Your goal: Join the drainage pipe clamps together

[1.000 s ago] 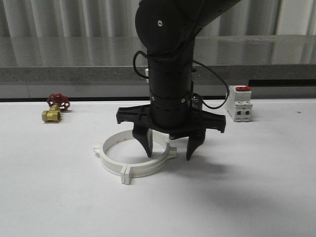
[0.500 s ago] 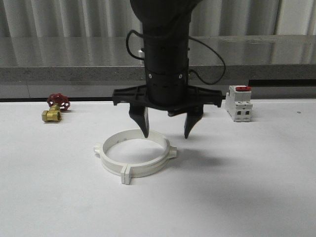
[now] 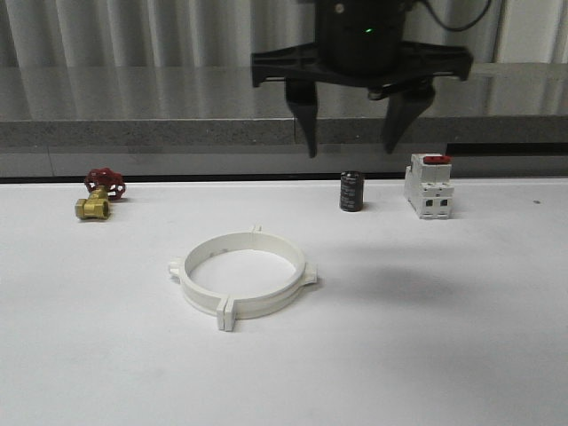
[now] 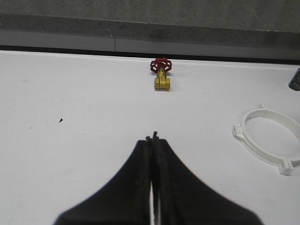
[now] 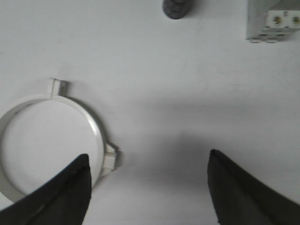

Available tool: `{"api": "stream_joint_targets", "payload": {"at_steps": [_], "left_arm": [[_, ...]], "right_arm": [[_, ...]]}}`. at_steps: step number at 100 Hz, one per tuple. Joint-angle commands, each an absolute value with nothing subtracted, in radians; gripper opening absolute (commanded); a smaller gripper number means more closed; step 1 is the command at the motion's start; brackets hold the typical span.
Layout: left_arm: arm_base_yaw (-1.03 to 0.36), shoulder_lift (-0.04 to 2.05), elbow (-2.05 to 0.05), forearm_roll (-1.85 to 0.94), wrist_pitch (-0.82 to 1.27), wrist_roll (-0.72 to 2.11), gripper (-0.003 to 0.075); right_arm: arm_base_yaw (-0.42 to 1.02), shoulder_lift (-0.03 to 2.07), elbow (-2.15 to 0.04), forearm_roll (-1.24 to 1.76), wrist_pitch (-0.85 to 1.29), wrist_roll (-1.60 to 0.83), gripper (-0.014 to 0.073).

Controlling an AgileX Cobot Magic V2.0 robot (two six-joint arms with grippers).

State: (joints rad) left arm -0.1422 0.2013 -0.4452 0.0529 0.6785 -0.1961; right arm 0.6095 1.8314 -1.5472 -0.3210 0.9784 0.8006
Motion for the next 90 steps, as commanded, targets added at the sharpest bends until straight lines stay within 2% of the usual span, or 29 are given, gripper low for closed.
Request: {"api": "stream_joint_targets", "payload": {"at_steps": [1,41,90], "left_arm": [[-0.141,0.21,-0.472,0.056,0.607,-0.195,-0.002],[-0.141,0.21,-0.472,0.056,0.607,-0.195,-0.002],[-0.141,0.21,-0.472,0.056,0.607,-0.195,-0.002]], "right_arm": [[0.573,1.71,-1.517,-0.354,0.968,0.753,0.0525],[0.381,1.267,-1.036,-0.353,0.834,0.641,0.0525],[0.375,0.736,-0.702,-0.321,0.935,0.628,0.0524]]}}
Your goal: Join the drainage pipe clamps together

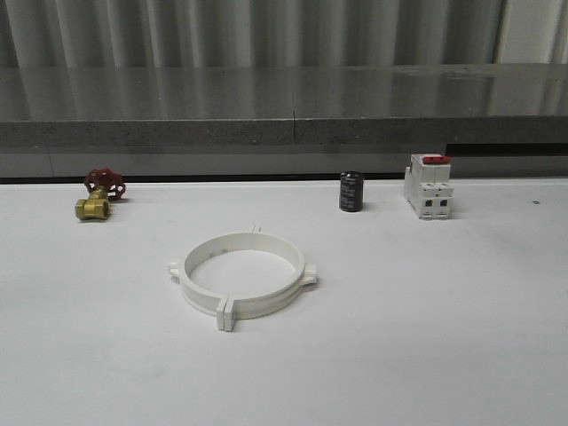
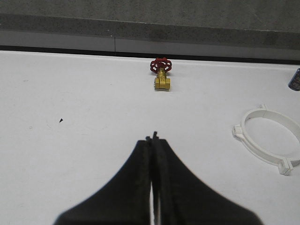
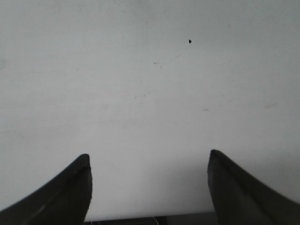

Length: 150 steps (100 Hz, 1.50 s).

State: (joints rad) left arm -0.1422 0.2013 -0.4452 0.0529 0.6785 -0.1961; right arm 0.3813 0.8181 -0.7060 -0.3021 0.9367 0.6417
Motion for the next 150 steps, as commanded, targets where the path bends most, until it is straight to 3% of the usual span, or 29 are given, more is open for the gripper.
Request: {"api": "stream_joint_targets", "payload": {"at_steps": [1,39,51,68,150], "left_arm": [[-0.141,0.21,-0.472,0.056,0.607,-0.195,-0.002],[-0.141,0.21,-0.472,0.056,0.607,-0.195,-0.002],[-0.141,0.21,-0.472,0.056,0.607,-0.195,-0.002],[-0.141,0.21,-0.472,0.056,0.607,-0.195,-0.002],[-0.141,0.21,-0.472,0.056,0.607,-0.195,-0.002]], "right_arm": [[0.375,0.721,-0.7,-0.321,0.936,0.628,0.0524],[0.375,0.544,-0.675,-0.331,1.026,0.627,0.0485],[0.375,0.545,-0.675,-0.333,1.042,0.627,0.0297],[0.375,0.545,-0.675,-0.333,1.03,0.627,-0.0077],[0.366,0.544,-0.675,-0.359,0.989,0.628,-0.0068]]}}
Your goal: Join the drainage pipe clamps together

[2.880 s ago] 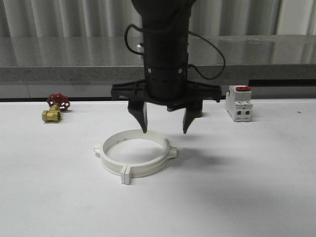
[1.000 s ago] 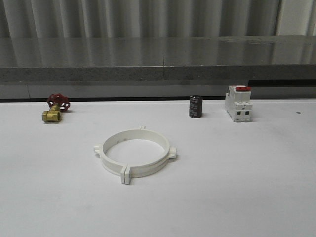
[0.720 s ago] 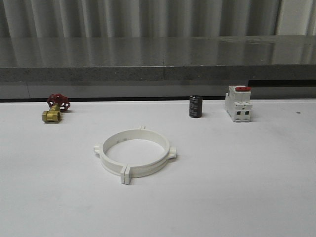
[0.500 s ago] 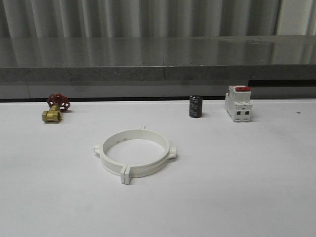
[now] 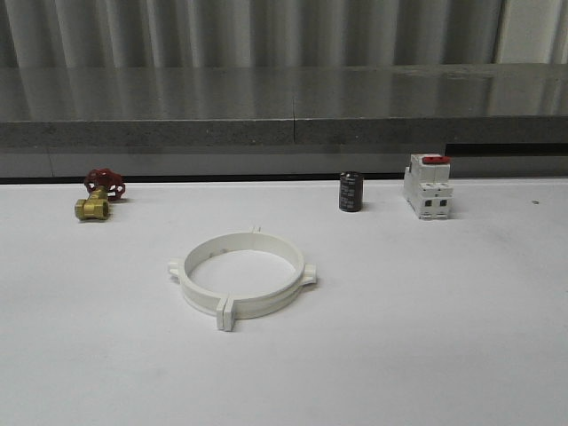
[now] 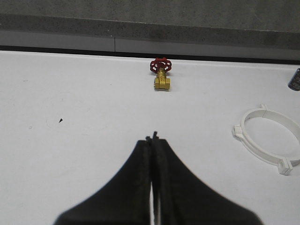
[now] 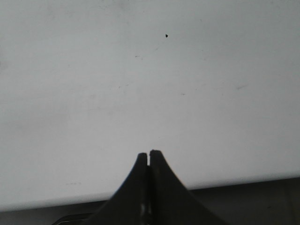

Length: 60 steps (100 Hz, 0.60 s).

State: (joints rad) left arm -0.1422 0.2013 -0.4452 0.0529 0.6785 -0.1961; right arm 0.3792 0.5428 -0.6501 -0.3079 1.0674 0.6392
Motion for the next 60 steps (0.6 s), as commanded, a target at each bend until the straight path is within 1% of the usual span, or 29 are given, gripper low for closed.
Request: {"api": "stream_joint_targets", "payload": {"at_steps": [1,12,32,43,60], "left_arm": [[-0.141,0.21,-0.472,0.056,0.607,-0.195,-0.002],[-0.141,0.21,-0.472,0.056,0.607,-0.195,-0.002],[-0.141,0.21,-0.472,0.056,0.607,-0.195,-0.002],[-0.141,0.21,-0.472,0.056,0.607,-0.195,-0.002],[-0.141,0.21,-0.472,0.056,0.607,-0.195,-0.002]], "right_arm": [[0.363,0.544,-0.674,-0.359,0.981,0.628,-0.0068],[0.314,0.533,-0.66,-0.363,0.883,0.605,-0.0068],[0.167,0.437,-0.546,-0.344,0.541,0.492,-0.0068],[0.111,0.347,-0.466,-0.274,0.4,0.377,-0.0068],[0.037,0.218,-0.335,-0.087,0.3,0.156,-0.0068]]}}
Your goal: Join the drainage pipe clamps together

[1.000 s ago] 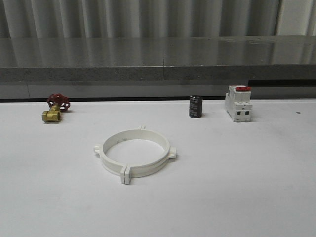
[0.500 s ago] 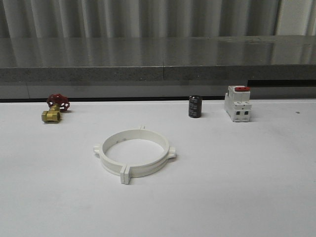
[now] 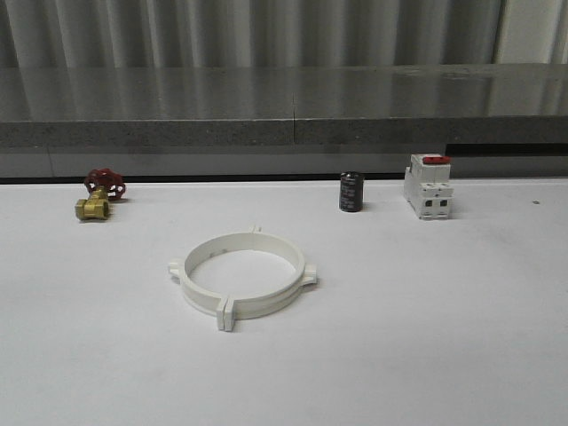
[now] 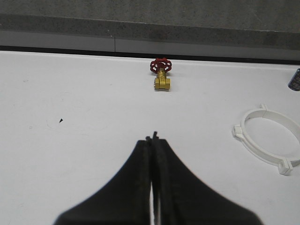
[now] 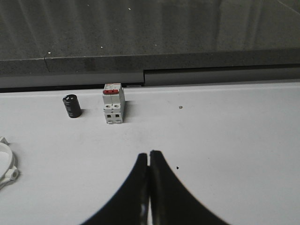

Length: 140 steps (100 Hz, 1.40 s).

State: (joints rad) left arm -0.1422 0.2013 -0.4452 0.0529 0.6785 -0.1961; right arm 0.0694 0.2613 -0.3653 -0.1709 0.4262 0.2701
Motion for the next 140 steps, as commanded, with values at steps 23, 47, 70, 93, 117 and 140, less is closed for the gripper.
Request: {"api": "stream_joint_targets", "payload": {"at_steps": [23,47,70,93,117,140], "left_arm": [[-0.141,0.21,-0.472,0.056,0.607,-0.195,-0.002],[-0.141,0.21,-0.472,0.056,0.605,-0.195,-0.002],[-0.141,0.21,-0.472,0.056,0.605,-0.195,-0.002],[-0.141,0.21,-0.472,0.056,0.605,-0.195,-0.002],[-0.141,0.21,-0.472,0.056,0.605,-0.195,-0.002],[-0.141,0.21,-0.472,0.056,0.605,-0.195,-0.002]], "right_arm": [[-0.008,0.041,-0.167,-0.031,0.28,0.115,-0.0068],[-0.07,-0.029,-0.036,0.028,0.164,0.114,-0.0068],[-0.076,-0.03,0.011,0.027,0.011,0.104,-0.0068],[-0.076,-0.03,0.011,-0.039,-0.014,0.096,-0.0068],[-0.074,-0.03,0.011,-0.044,-0.014,0.096,-0.0068],[-0.074,-0.03,0.011,-0.044,-0.012,0.096,-0.0068]]}}
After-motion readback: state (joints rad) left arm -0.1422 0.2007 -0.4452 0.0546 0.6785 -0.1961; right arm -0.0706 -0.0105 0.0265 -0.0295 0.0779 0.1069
